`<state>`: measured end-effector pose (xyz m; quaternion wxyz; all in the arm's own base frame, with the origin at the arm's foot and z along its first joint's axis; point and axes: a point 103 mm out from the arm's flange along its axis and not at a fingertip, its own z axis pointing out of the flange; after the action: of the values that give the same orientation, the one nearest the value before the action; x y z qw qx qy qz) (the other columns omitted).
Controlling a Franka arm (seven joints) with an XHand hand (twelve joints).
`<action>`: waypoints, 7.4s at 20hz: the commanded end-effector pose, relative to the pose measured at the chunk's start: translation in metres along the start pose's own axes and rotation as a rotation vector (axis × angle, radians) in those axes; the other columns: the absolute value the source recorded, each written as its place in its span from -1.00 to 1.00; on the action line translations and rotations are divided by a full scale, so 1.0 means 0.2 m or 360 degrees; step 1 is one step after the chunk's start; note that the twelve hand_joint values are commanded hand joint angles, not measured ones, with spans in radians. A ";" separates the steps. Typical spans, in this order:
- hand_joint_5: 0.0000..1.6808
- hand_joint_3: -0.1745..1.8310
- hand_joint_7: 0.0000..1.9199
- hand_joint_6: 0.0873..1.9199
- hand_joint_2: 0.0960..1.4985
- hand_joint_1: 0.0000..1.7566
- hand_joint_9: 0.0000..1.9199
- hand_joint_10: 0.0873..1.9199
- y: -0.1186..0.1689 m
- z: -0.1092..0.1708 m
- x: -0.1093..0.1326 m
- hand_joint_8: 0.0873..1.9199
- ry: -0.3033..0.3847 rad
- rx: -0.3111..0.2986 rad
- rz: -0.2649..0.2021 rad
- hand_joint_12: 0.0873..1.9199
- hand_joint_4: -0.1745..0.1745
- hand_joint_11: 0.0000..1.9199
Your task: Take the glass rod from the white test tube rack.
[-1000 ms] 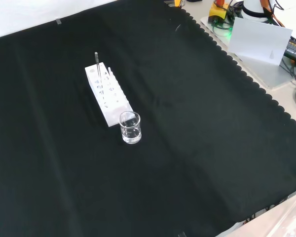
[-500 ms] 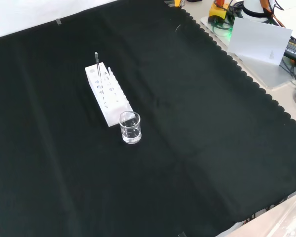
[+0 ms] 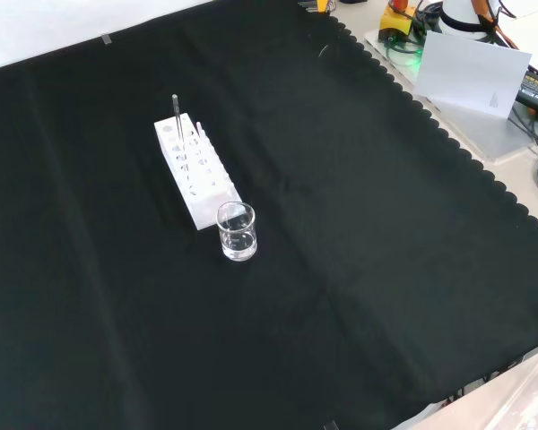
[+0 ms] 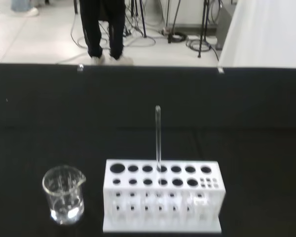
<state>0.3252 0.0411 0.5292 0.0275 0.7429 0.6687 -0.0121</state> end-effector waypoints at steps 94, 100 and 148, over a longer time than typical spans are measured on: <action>-0.55 -1.00 -0.25 -0.24 0.54 -0.12 0.04 -0.24 1.19 1.40 -0.11 -0.16 0.0091 0.0295 -0.0282 0.22 -1.00 -0.09; -0.47 -1.00 -0.15 -0.14 0.54 -0.11 0.14 -0.20 1.18 1.42 -0.09 -0.14 0.0091 0.0298 -0.0299 0.19 -1.00 0.05; 0.64 -1.00 0.35 -1.00 0.40 0.50 0.73 -0.38 1.11 0.90 0.07 -0.23 -0.0015 0.0200 -0.0208 -0.54 -1.00 0.72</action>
<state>0.5642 0.0155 0.3194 -0.0209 0.6942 0.7182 -0.0426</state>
